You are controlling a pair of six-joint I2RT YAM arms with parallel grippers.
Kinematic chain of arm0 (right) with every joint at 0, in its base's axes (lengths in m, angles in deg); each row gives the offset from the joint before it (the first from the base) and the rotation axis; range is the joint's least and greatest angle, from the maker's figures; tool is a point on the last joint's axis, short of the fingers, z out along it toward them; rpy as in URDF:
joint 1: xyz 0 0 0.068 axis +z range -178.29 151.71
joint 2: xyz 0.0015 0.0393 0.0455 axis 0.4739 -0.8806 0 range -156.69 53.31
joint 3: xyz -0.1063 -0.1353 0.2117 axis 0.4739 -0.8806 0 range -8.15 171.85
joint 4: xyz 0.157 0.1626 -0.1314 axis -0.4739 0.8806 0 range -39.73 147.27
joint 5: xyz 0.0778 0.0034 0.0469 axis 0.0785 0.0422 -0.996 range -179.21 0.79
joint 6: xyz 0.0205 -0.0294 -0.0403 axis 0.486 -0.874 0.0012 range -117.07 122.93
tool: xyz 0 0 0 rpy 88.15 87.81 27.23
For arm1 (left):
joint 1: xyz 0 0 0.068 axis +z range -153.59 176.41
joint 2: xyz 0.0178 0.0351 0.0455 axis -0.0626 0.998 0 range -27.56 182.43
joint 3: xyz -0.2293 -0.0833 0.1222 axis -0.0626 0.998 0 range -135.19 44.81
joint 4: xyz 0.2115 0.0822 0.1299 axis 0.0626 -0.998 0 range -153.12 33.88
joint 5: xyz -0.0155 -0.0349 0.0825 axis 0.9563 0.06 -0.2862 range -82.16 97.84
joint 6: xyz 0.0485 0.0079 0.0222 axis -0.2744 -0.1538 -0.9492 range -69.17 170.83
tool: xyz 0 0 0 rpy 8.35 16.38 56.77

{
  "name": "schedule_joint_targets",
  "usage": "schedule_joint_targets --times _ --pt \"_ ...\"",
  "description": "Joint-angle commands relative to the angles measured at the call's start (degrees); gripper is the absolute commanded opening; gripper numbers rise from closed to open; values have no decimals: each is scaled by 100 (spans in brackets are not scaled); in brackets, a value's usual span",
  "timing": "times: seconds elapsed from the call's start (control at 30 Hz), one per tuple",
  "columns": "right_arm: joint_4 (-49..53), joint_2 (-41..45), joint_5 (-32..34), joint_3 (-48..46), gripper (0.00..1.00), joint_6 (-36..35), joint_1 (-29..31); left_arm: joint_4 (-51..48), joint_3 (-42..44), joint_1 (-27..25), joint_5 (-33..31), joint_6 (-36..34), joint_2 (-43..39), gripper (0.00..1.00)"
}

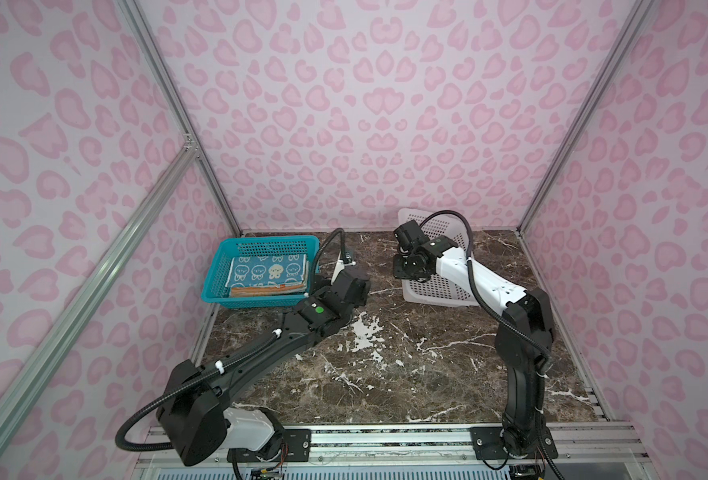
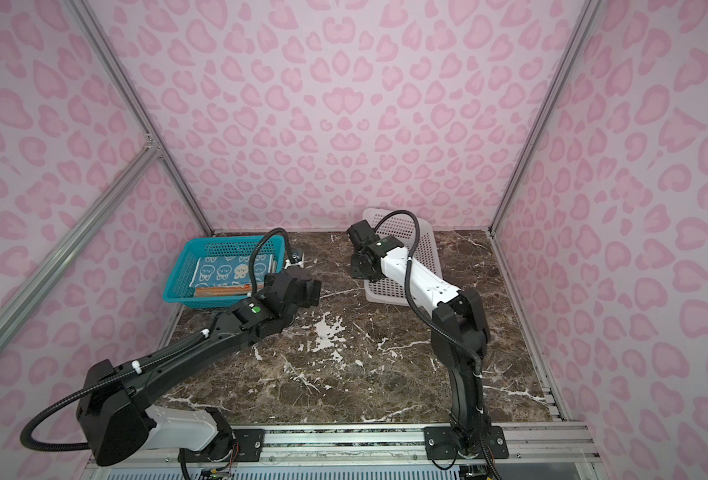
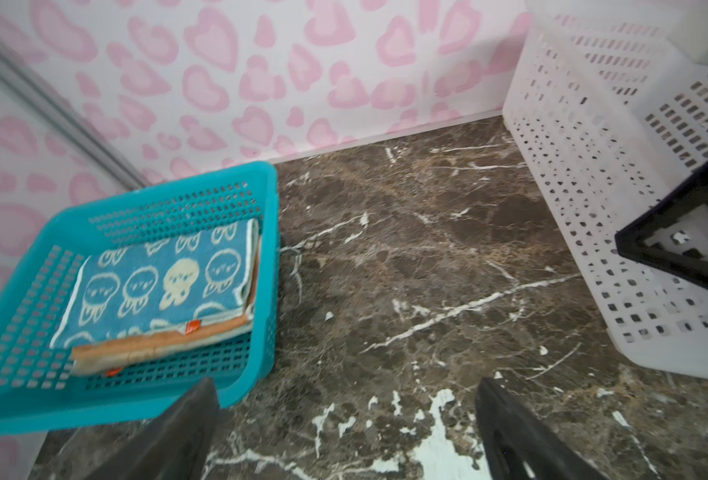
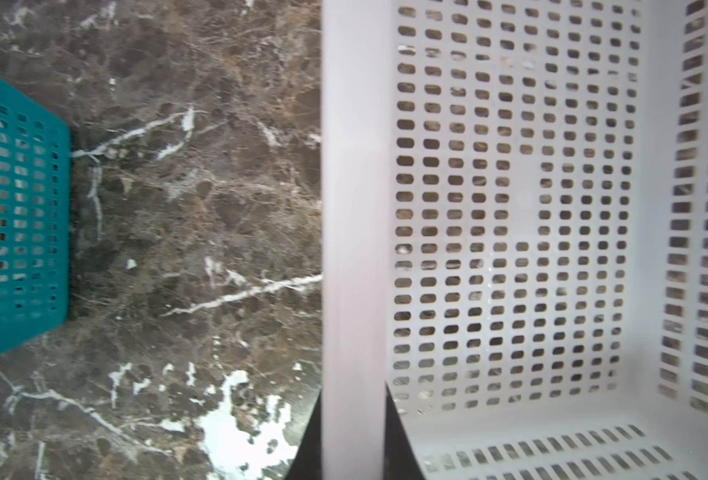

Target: Fold and stack the towels

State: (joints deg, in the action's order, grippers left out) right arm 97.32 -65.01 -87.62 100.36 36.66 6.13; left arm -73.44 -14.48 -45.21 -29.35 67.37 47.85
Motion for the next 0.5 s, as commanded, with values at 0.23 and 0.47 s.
schedule_joint_targets --times 0.23,0.47 --pt "375 -1537 -1 1601 0 1166 547 -174 690 297 385 394 -743 97" --pt "189 -1691 -333 1681 37 1088 504 -167 903 398 412 526 -990 97"
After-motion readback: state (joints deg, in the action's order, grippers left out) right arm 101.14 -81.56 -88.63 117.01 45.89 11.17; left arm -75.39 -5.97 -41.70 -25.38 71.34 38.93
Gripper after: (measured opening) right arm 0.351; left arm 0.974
